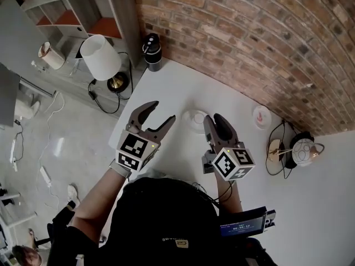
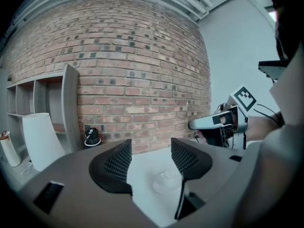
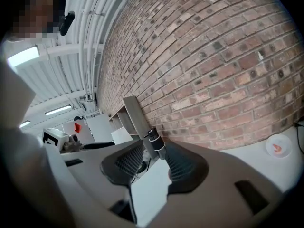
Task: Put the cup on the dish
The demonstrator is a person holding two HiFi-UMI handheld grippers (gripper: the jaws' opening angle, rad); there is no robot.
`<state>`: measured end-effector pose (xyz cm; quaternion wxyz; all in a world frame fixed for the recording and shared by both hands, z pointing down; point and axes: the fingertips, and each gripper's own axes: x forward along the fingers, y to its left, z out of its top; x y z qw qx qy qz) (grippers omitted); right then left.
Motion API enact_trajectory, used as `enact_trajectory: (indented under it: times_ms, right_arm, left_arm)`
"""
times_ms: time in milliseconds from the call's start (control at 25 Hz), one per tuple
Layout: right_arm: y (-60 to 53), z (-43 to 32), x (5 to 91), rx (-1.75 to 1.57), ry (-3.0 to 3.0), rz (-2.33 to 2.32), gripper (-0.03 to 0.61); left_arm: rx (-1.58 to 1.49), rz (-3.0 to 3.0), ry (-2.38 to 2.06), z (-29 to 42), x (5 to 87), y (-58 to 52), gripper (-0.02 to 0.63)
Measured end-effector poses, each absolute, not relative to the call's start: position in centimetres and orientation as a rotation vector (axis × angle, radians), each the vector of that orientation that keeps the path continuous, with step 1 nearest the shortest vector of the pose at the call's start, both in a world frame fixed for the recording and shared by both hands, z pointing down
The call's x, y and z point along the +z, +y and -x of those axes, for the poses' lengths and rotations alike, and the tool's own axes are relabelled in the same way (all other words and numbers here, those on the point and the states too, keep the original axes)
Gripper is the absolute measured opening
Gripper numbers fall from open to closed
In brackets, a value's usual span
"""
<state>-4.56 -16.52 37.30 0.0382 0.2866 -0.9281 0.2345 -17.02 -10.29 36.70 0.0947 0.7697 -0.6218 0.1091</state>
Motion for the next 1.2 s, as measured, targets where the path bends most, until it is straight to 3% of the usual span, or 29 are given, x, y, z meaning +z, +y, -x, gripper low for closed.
enact_trajectory:
  times_ms: [680,720,760,920,1200]
  right_arm:
    - [-16.5,6.2,35.2,0.656,-2.903,-0.824,0.147]
    - [-16.6,6.1,35.2,0.661,-2.904,-0.829,0.147]
    - [-16.6,6.0,35.3,0.665,-2.904,-0.831,0.147]
    - [-16.9,5.5,35.1,0.659,-2.908,-0.836,0.147]
    - [-17.4,5.4,34.9,0.660,-2.912,-0.838,0.147]
  left_arm:
    - [0.154,-2.275,-1.712,16.4,35.9,-9.4,0.262]
    - [0.150,-2.270,-1.725,16.5,36.0,-9.5,0.253]
    - [0.144,-2.262,-1.744,16.7,35.9,-9.6,0.180]
    - [0.153,-2.224,-1.815,17.3,35.8,-10.3,0.005]
    - [0.202,-2.241,-1.760,16.8,36.4,-11.3,0.005]
